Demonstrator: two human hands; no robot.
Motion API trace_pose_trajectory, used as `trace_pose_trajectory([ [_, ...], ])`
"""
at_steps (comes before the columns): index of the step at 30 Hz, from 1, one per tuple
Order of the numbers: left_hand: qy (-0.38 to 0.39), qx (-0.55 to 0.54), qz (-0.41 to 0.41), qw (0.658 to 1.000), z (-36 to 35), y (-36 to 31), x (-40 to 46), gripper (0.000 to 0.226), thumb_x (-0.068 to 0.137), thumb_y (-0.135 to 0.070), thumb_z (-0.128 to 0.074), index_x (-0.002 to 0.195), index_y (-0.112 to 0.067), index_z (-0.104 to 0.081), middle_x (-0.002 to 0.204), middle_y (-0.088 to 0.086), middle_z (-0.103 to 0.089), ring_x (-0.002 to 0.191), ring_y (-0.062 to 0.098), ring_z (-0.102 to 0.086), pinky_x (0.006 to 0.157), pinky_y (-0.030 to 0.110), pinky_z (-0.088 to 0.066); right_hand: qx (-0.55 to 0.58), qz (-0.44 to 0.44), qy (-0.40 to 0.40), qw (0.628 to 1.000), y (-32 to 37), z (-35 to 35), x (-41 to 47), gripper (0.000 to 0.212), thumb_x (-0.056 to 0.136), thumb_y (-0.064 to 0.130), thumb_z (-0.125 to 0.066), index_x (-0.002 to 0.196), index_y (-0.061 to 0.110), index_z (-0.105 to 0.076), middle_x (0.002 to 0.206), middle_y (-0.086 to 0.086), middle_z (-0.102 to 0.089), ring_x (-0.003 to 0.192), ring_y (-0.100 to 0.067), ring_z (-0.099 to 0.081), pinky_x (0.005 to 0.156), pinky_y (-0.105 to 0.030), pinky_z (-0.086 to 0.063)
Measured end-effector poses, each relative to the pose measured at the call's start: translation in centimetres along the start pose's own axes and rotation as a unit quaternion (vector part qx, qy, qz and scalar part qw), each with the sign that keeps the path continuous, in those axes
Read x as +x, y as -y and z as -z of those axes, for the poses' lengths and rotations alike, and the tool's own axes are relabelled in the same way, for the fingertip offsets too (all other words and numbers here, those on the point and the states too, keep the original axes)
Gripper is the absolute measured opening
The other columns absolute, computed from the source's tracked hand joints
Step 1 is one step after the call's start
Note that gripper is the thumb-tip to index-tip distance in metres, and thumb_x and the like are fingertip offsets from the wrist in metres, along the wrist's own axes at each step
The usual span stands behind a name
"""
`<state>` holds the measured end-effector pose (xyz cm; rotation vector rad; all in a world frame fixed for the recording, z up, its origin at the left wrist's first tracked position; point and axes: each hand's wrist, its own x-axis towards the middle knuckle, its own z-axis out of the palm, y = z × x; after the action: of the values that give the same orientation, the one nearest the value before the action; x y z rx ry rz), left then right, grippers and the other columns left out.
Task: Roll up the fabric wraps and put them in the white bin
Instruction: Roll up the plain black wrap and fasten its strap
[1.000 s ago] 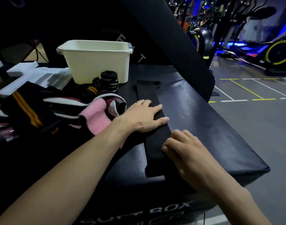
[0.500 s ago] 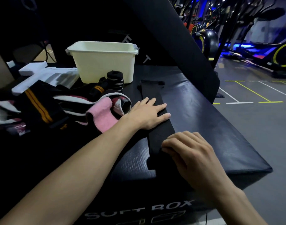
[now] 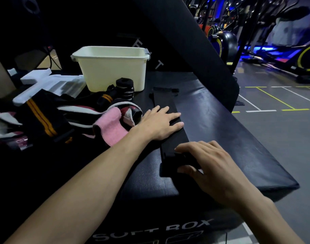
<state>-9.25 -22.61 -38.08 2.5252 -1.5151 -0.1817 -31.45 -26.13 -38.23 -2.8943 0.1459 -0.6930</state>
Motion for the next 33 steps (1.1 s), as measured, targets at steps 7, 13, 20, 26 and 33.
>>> trace_pose_trajectory([
  [7, 0.007, -0.019, 0.004, 1.0, -0.1, 0.1, 0.1, 0.062, 0.098, -0.074, -0.033, 0.156, -0.052, -0.027, 0.172, -0.002, -0.011, 0.159, 0.027, -0.002, 0.128, 0.048, -0.004, 0.028, -0.034, 0.06, 0.997, -0.4, 0.8, 1.2, 0.021, 0.089, 0.053, -0.058, 0.105, 0.04, -0.053, 0.089, 0.027, -0.057, 0.081, 0.012, -0.043, 0.088, -0.033, -0.043],
  [13, 0.0, -0.018, 0.003, 1.0, -0.2, 0.1, 0.2, 0.062, 0.097, -0.074, -0.033, 0.155, -0.053, -0.028, 0.172, -0.002, -0.012, 0.159, 0.027, -0.003, 0.127, 0.048, -0.004, 0.006, -0.046, 0.054, 0.997, -0.4, 0.1, 1.8, 0.037, 0.093, 0.059, -0.038, 0.109, 0.037, -0.063, 0.105, 0.018, -0.059, 0.098, -0.01, -0.055, 0.083, -0.037, -0.043],
  [20, -0.004, -0.017, 0.001, 1.0, -0.1, 0.0, 0.0, 0.062, 0.098, -0.073, -0.034, 0.156, -0.052, -0.028, 0.172, -0.001, -0.013, 0.159, 0.027, -0.004, 0.127, 0.048, -0.005, -0.011, -0.019, -0.019, 1.0, -1.5, -1.5, 2.3, 0.04, 0.099, 0.048, -0.04, 0.103, 0.028, -0.075, 0.099, 0.011, -0.058, 0.09, -0.021, -0.051, 0.073, -0.046, -0.048],
  [26, -0.017, -0.012, 0.003, 1.0, -0.1, -0.2, 0.1, 0.061, 0.098, -0.073, -0.035, 0.155, -0.051, -0.031, 0.171, 0.0, -0.016, 0.158, 0.029, -0.005, 0.127, 0.05, -0.006, -0.029, 0.023, -0.053, 0.998, -1.5, -1.6, 2.1, 0.033, 0.1, 0.041, -0.046, 0.108, 0.026, -0.074, 0.095, 0.011, -0.062, 0.088, -0.021, -0.056, 0.071, -0.043, -0.048],
  [33, -0.02, -0.015, 0.0, 1.0, 0.0, -0.1, 0.2, 0.061, 0.097, -0.073, -0.037, 0.154, -0.05, -0.035, 0.17, -0.002, -0.02, 0.157, 0.03, -0.01, 0.127, 0.05, -0.01, -0.062, 0.047, -0.118, 0.99, -0.9, -1.5, 1.3, 0.013, 0.098, 0.033, -0.062, 0.096, 0.024, -0.072, 0.087, 0.012, -0.066, 0.083, -0.019, -0.062, 0.071, -0.037, -0.045],
])
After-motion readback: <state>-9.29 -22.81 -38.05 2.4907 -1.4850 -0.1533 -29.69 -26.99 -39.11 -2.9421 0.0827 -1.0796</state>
